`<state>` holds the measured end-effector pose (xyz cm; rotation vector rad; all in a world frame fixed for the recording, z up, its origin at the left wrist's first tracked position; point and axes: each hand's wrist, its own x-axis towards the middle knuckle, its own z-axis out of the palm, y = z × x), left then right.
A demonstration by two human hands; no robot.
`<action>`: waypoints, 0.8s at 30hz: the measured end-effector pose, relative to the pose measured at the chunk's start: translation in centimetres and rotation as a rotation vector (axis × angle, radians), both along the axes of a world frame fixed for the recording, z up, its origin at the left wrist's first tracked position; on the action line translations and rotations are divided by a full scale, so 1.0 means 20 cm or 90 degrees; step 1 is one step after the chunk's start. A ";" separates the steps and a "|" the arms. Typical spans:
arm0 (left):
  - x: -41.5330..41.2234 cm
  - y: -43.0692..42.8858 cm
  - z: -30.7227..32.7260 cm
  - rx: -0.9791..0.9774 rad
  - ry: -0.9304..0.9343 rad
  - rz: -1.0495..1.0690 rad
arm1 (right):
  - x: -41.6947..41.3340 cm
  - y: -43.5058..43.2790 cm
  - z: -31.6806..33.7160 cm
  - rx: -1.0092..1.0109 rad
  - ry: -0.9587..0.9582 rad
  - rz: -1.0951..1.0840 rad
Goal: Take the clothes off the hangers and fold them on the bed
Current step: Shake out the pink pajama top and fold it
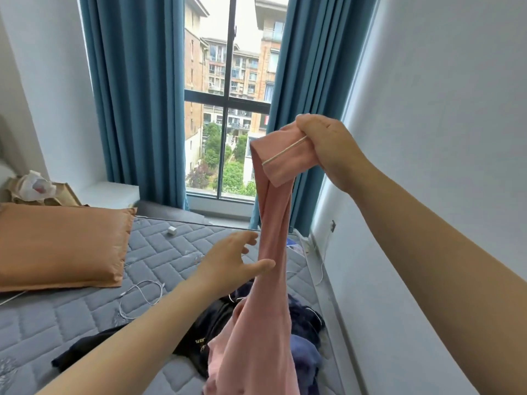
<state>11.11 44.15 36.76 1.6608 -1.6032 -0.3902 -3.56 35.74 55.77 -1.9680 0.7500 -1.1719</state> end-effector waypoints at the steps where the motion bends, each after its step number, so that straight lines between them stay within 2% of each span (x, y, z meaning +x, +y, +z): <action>1: -0.01 0.00 0.00 0.004 0.000 -0.006 | 0.00 0.01 0.01 -0.002 -0.005 0.001; 5: -0.03 -0.02 -0.03 0.023 -0.022 -0.003 | -0.01 0.03 0.11 -0.011 -0.056 0.022; 10: -0.09 -0.08 0.00 0.025 -0.004 0.011 | 0.01 0.06 0.24 -0.062 -0.055 0.050; 14: -0.12 -0.15 0.05 -0.053 0.000 0.064 | 0.01 0.05 0.29 -0.085 -0.073 0.061; 17: -0.12 -0.17 0.11 -0.109 0.065 0.056 | -0.02 -0.03 0.30 -0.109 -0.035 0.013; 19: -0.12 -0.16 0.17 -0.148 0.135 0.057 | -0.05 -0.11 0.26 -0.068 0.042 -0.014; 22: -0.11 -0.17 0.32 -0.190 0.229 0.070 | -0.12 -0.20 0.12 0.107 0.137 0.005; 24: -0.09 -0.18 0.43 -0.216 0.271 0.055 | -0.17 -0.24 -0.01 0.144 0.185 -0.014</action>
